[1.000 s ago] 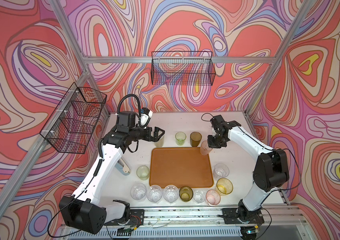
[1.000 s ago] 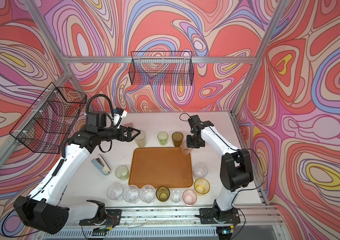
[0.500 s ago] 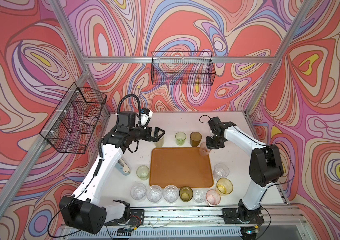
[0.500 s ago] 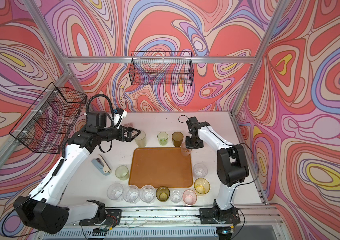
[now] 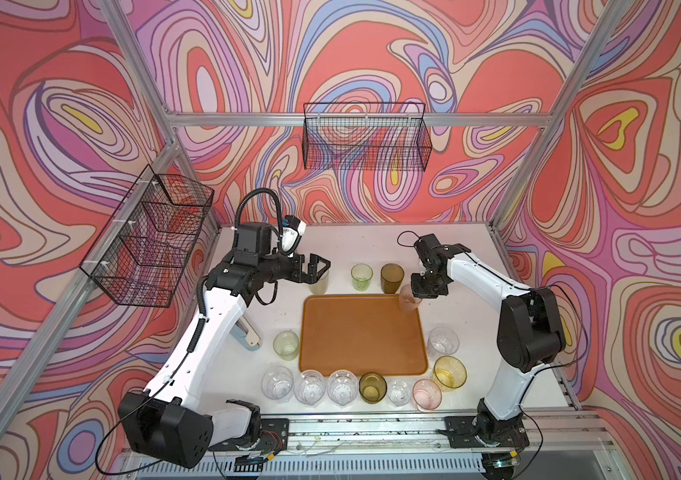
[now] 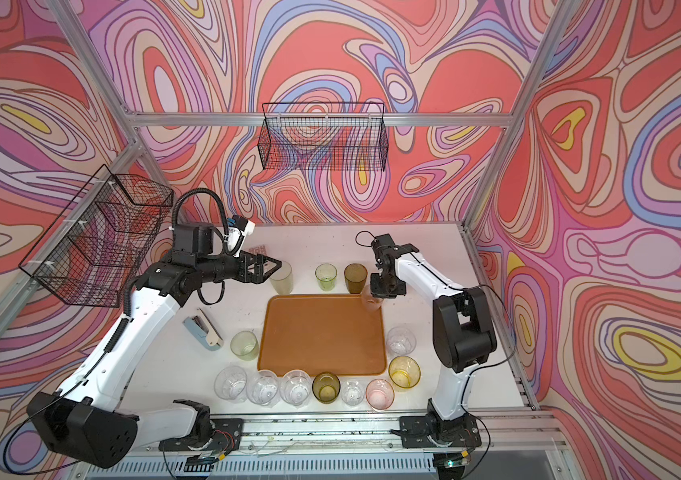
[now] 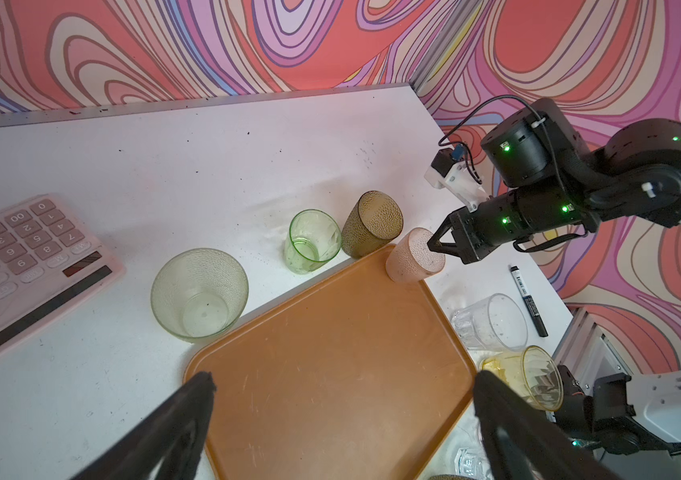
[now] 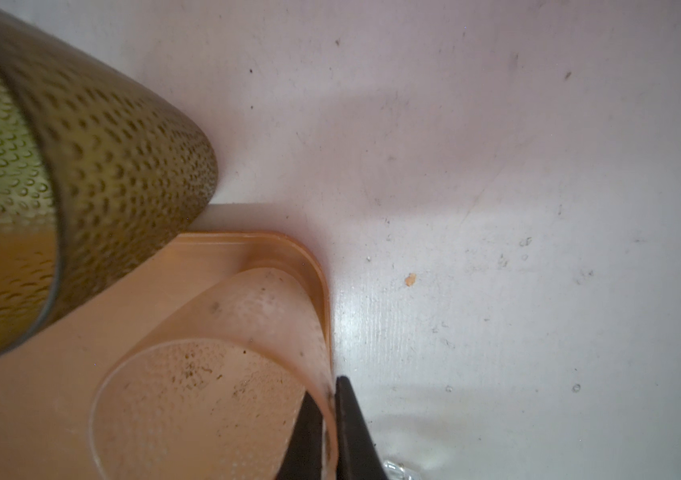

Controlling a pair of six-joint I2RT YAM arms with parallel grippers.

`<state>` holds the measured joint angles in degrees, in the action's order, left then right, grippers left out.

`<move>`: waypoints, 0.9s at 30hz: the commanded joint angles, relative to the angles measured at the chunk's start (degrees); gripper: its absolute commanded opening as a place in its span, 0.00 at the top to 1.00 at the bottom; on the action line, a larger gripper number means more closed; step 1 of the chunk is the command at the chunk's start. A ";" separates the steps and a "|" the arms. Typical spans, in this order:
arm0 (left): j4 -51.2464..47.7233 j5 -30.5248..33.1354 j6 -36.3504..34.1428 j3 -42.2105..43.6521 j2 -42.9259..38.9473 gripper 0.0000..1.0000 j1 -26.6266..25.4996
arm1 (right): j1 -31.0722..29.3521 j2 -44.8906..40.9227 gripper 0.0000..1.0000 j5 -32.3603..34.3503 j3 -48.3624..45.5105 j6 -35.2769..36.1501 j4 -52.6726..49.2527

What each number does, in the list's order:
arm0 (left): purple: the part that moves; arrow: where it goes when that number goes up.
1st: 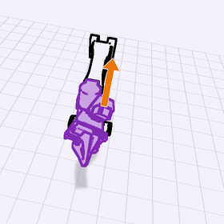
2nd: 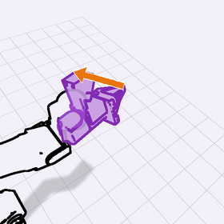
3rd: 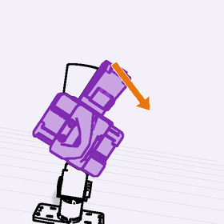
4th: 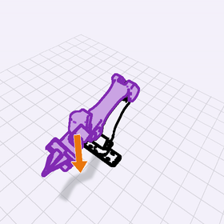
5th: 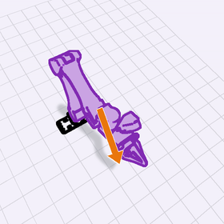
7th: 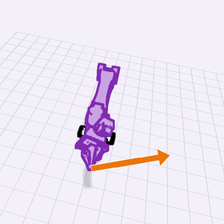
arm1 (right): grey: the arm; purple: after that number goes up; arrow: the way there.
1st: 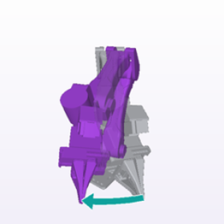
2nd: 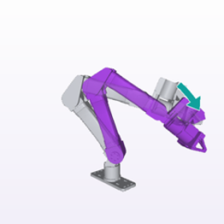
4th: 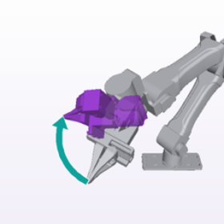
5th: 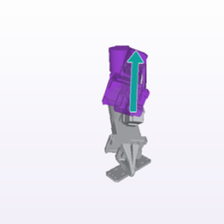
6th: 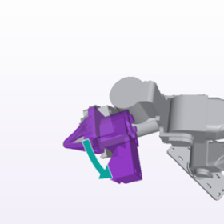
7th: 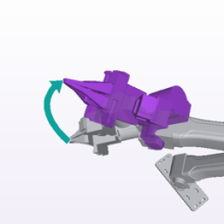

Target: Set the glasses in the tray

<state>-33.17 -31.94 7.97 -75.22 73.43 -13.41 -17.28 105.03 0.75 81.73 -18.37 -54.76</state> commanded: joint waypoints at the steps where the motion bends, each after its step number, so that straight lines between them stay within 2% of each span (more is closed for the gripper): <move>1: 0.65 -0.93 -0.32 -0.44 -0.74 0.00 0.01 | -0.39 1.49 0.91 1.15 0.35 -0.31 0.53; 11: 0.65 -0.75 -0.32 -0.37 -0.74 0.00 0.01 | -0.60 1.70 0.84 1.14 1.48 -0.39 0.31; 19: 0.53 -0.66 -0.36 -0.37 -1.01 0.00 0.01 | -0.75 0.51 0.73 1.65 3.88 -0.23 -1.29; 27: 0.40 -0.96 -0.38 -0.45 -0.92 0.00 0.00 | -0.76 -0.03 0.69 2.12 7.41 0.31 -2.72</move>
<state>-33.17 -31.94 7.97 -75.22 73.43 -13.41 -17.72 105.89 1.96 87.09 -18.50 -56.51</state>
